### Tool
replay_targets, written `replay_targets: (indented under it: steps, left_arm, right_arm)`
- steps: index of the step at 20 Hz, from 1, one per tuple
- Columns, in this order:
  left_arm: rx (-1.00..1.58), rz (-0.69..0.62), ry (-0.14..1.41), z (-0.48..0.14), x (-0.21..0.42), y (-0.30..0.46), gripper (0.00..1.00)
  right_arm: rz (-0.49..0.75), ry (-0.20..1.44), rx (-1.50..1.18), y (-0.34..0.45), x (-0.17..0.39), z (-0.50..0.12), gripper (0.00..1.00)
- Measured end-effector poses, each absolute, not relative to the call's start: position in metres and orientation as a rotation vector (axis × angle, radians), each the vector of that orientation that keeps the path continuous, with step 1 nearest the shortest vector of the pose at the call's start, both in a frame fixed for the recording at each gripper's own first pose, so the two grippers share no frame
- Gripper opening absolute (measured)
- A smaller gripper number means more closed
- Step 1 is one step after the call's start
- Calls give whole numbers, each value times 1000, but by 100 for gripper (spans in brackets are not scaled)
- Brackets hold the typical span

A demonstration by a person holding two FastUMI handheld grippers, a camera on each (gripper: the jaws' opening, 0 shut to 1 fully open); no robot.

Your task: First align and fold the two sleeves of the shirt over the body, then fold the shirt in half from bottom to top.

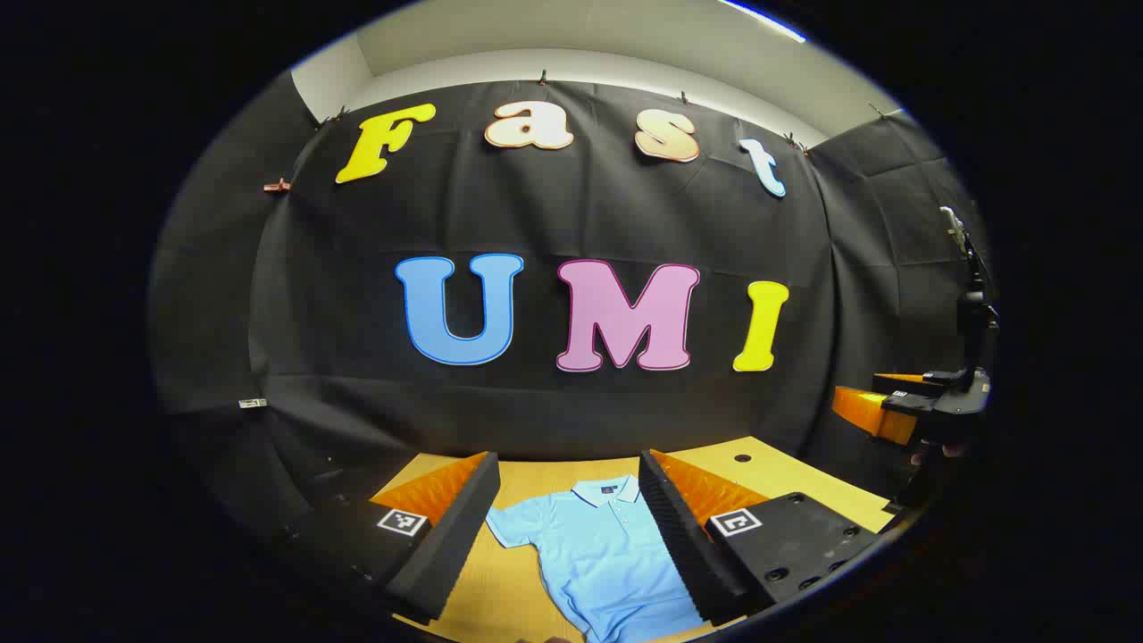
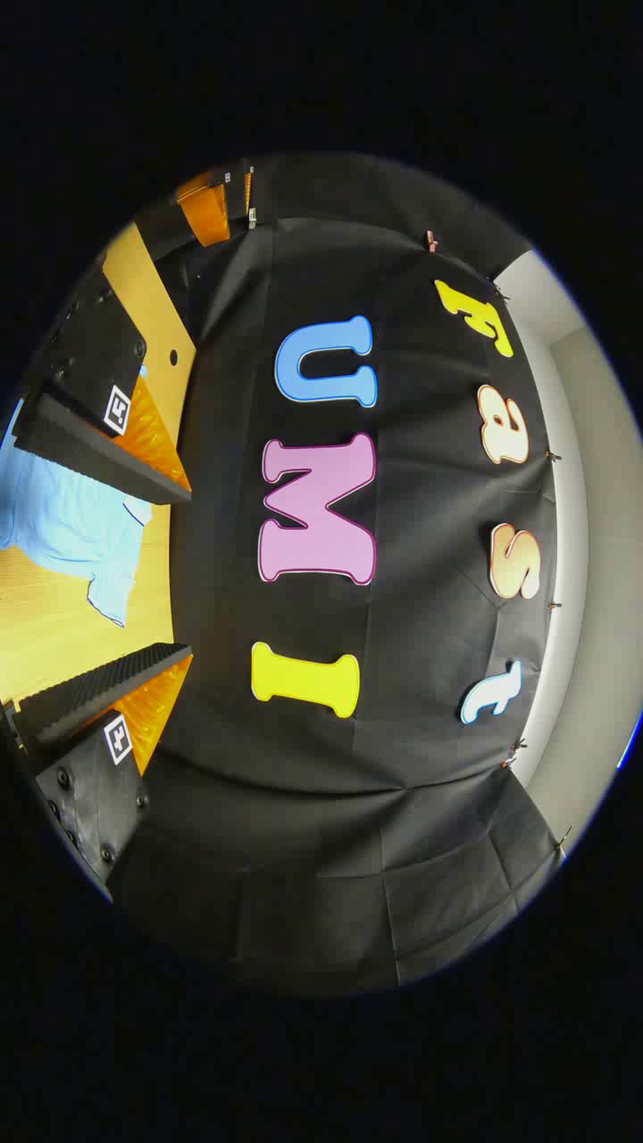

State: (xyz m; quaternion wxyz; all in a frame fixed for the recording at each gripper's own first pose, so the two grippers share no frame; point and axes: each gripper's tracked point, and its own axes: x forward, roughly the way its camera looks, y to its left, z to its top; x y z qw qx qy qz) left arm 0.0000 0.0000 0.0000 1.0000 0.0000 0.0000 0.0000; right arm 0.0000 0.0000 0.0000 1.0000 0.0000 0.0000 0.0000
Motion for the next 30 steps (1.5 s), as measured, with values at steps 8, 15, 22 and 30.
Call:
replay_targets:
  steps: [8, 15, 22, 30]
  left_arm:
    - [-17, -3, 22, -11, 11, -3, 99]
    - [-25, 18, 38, -18, 18, 2, 99]
    - [-15, 23, 42, -21, 27, -2, 99]
    - [-20, 159, 117, -55, 61, 18, 99]
  right_arm:
    - [-22, 51, -18, -9, 3, -19, 97]
    - [-8, 55, -18, -8, 10, -20, 97]
    - [5, 109, -21, -12, 30, -43, 97]
    - [44, 277, -55, -44, 129, -134, 98]
